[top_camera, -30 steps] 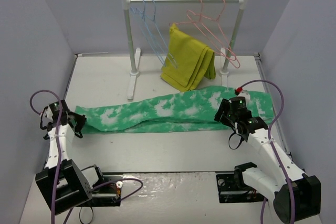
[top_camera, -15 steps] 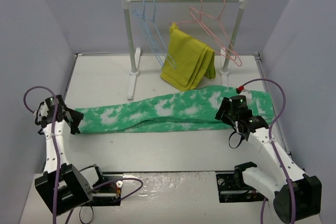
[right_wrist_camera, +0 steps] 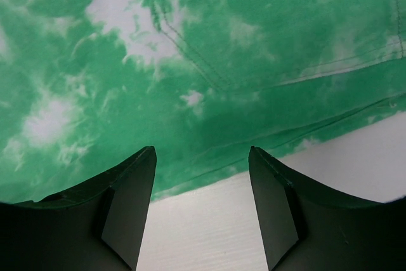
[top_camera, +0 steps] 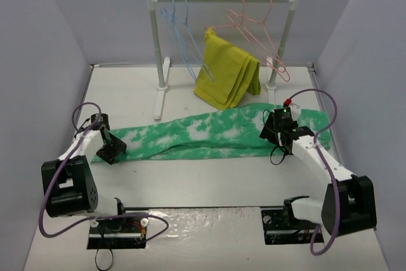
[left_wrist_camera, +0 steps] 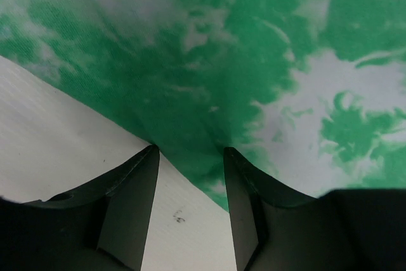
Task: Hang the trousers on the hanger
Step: Fold the trousers at the center of the board.
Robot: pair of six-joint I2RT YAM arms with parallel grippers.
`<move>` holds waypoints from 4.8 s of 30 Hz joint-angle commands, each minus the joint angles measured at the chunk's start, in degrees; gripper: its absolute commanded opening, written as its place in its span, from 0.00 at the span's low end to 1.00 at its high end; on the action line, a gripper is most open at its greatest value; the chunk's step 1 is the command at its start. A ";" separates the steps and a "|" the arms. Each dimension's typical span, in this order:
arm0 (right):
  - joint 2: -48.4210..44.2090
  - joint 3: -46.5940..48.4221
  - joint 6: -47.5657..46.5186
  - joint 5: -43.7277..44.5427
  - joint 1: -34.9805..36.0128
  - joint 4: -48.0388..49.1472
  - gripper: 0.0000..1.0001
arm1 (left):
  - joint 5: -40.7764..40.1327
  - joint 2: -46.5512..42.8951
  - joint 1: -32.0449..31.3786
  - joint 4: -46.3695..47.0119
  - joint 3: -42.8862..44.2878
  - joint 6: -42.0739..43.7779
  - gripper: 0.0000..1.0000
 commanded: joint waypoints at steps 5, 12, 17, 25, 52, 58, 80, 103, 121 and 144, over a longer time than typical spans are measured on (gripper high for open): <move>10.19 -3.30 1.96 3.10 -0.24 8.10 0.57 | 4.01 4.68 11.72 3.87 4.31 2.60 0.42; 9.22 -7.50 6.43 -1.00 2.05 4.92 0.59 | 4.98 9.21 17.56 5.63 6.94 2.89 0.41; 5.37 -8.08 9.60 -1.99 6.06 -0.04 0.62 | 5.74 10.80 17.82 6.79 10.12 3.83 0.41; -1.70 -2.34 7.08 3.43 9.10 -7.08 0.65 | 1.69 2.72 8.64 2.67 16.86 12.46 0.42; 5.17 -4.76 -1.41 -1.45 16.88 12.19 0.64 | -6.44 3.11 -42.70 13.79 8.70 6.26 0.41; 2.44 -6.42 -0.68 0.29 16.94 10.41 0.64 | -6.89 -1.34 -44.25 12.48 2.13 4.23 0.41; 10.36 8.70 -20.86 -7.89 29.11 13.92 0.61 | -11.13 -13.34 -32.88 -0.17 8.45 4.56 0.41; 32.19 24.87 -32.26 -13.87 41.38 15.33 0.44 | -13.87 -23.06 -26.83 -11.37 9.68 9.47 0.62; 24.97 18.41 -31.54 -5.05 45.41 13.29 0.00 | -14.41 -22.18 -25.01 -11.28 8.98 10.81 0.64; 13.33 9.85 -8.22 0.95 28.55 11.29 0.56 | -8.55 0.61 -17.16 5.08 7.88 2.83 0.64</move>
